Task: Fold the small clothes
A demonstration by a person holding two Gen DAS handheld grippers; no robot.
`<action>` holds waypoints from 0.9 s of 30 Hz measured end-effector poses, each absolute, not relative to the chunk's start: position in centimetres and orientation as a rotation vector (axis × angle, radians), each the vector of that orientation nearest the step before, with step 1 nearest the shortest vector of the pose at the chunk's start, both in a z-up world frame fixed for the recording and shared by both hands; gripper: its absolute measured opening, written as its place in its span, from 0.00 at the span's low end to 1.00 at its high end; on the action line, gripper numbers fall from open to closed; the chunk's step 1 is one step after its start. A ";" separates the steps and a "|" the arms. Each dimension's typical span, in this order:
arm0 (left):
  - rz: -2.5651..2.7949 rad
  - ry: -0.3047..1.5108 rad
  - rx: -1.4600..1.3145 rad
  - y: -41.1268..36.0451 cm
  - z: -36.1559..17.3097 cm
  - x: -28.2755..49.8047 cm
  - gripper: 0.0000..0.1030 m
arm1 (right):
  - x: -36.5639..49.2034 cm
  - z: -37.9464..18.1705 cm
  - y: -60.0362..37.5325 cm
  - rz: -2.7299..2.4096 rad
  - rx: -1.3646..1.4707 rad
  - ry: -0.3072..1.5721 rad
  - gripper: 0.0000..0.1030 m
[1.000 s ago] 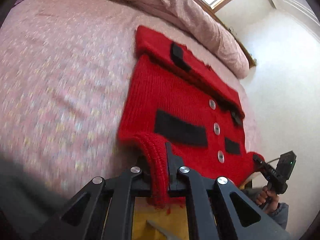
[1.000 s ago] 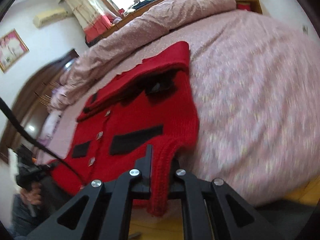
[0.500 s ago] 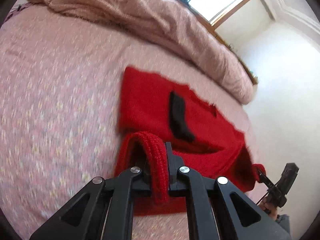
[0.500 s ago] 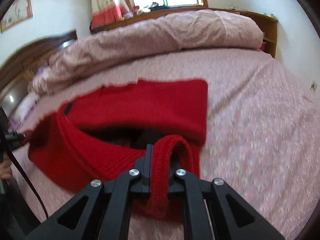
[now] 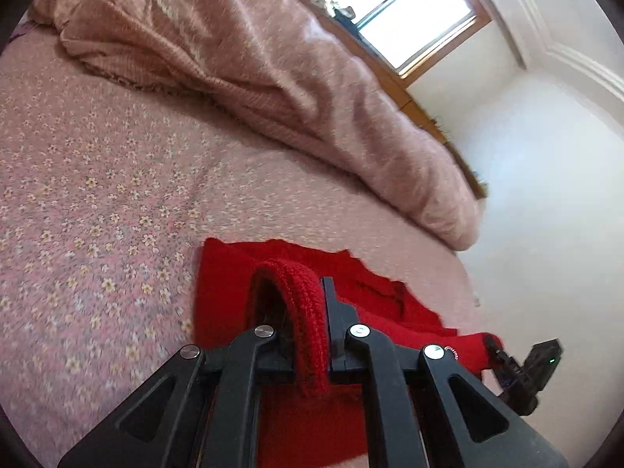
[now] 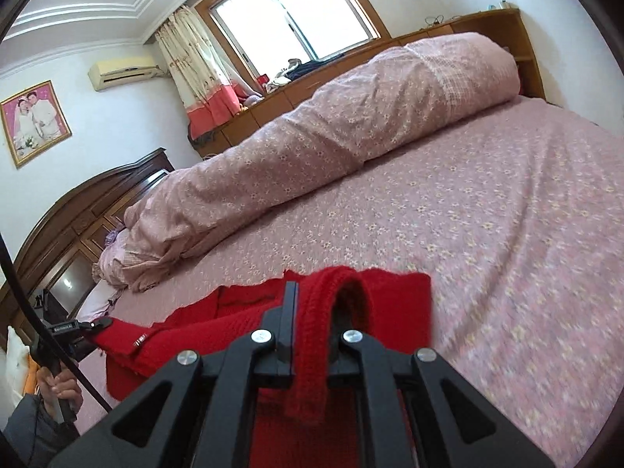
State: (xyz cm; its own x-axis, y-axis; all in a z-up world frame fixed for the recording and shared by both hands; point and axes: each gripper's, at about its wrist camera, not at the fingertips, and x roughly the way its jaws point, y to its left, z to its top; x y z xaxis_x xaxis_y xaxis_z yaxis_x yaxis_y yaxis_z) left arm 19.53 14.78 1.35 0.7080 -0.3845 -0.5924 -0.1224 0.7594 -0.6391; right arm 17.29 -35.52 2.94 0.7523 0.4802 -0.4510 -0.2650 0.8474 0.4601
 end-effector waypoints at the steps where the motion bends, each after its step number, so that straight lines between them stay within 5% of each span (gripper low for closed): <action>1: -0.143 0.810 -0.703 14.6 0.9 19.9 0.02 | 18.3 2.5 -35.1 0.405 0.384 0.609 0.07; 11: -0.183 0.814 -0.647 14.2 1.9 20.4 0.10 | 20.9 0.7 -34.7 0.385 0.396 0.630 0.08; 15: -0.120 0.722 -0.612 14.6 3.1 19.0 0.46 | 20.1 0.7 -35.9 0.353 0.424 0.626 0.19; 17: -0.111 0.679 -0.618 15.1 3.6 18.3 0.52 | 19.6 0.7 -36.4 0.359 0.432 0.613 0.21; 18: -0.110 0.679 -0.633 15.4 3.5 18.1 0.52 | 19.4 0.6 -36.6 0.362 0.438 0.615 0.29; 19: -0.107 0.685 -0.644 15.6 3.3 18.2 0.53 | 19.1 0.7 -36.8 0.341 0.431 0.614 0.53; 21: -0.097 0.706 -0.650 15.8 2.4 18.0 0.53 | 18.2 1.1 -37.6 0.290 0.412 0.574 0.82; 27: -0.065 0.814 -0.607 15.6 -1.6 18.4 0.53 | 17.9 1.5 -39.8 0.302 0.471 0.561 0.83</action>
